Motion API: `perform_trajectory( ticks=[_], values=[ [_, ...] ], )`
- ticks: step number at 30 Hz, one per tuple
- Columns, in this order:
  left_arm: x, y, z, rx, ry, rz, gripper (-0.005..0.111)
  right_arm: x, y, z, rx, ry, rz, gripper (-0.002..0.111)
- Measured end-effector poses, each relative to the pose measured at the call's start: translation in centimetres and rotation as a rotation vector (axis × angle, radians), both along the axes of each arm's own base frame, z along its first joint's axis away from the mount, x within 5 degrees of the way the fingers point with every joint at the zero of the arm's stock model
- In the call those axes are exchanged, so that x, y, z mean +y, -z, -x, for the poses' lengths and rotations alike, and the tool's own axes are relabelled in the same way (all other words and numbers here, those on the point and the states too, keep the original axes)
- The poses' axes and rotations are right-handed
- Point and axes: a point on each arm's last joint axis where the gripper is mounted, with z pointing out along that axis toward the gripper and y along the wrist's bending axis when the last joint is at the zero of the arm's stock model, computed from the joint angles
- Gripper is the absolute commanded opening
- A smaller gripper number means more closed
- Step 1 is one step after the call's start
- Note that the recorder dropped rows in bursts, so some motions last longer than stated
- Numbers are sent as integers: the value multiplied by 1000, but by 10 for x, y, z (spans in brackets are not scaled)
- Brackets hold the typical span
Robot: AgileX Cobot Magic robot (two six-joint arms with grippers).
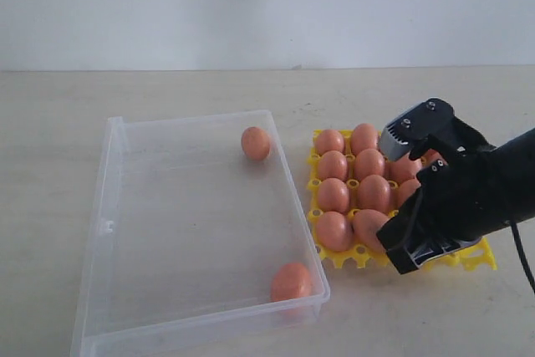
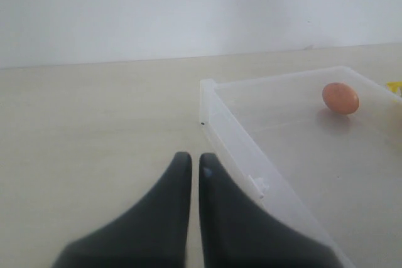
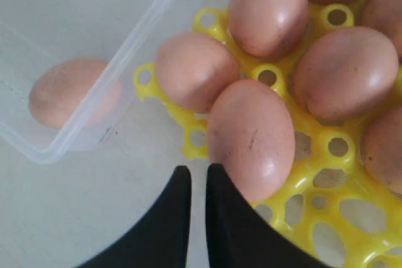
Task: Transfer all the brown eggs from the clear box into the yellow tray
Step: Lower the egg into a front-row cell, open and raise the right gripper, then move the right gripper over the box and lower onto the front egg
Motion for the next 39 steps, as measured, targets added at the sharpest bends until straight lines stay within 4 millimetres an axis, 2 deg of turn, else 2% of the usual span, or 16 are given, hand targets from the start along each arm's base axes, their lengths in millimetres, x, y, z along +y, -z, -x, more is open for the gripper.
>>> perform_trajectory(
  ticks=[8, 20, 28, 31, 34, 35, 36, 37, 38, 39],
  values=[
    [0, 0, 0, 0, 0, 0, 4, -3, 3, -2, 1, 12, 34, 2],
    [0, 0, 0, 0, 0, 0, 4, -7, 32, -14, 39, 62, 92, 2],
    [0, 0, 0, 0, 0, 0, 4, -7, 31, -17, 48, 113, 74, 2],
    [0, 0, 0, 0, 0, 0, 4, -6, 21, -14, 36, 127, 48, 0],
    [0, 0, 0, 0, 0, 0, 4, -2, -4, -11, -11, 111, -8, 0],
    [0, 0, 0, 0, 0, 0, 4, -1, -17, -12, -49, 105, -26, 0],
    [0, 0, 0, 0, 0, 0, 4, 2, -46, -18, -154, 89, -49, 0],
    [0, 0, 0, 0, 0, 0, 4, 5, -61, -22, -214, 80, -58, 0],
    [0, 0, 0, 0, 0, 0, 4, 13, -85, -31, -300, 52, -74, 0],
    [0, 0, 0, 0, 0, 0, 4, 19, -97, -35, -332, 25, -76, 0]
  ],
)
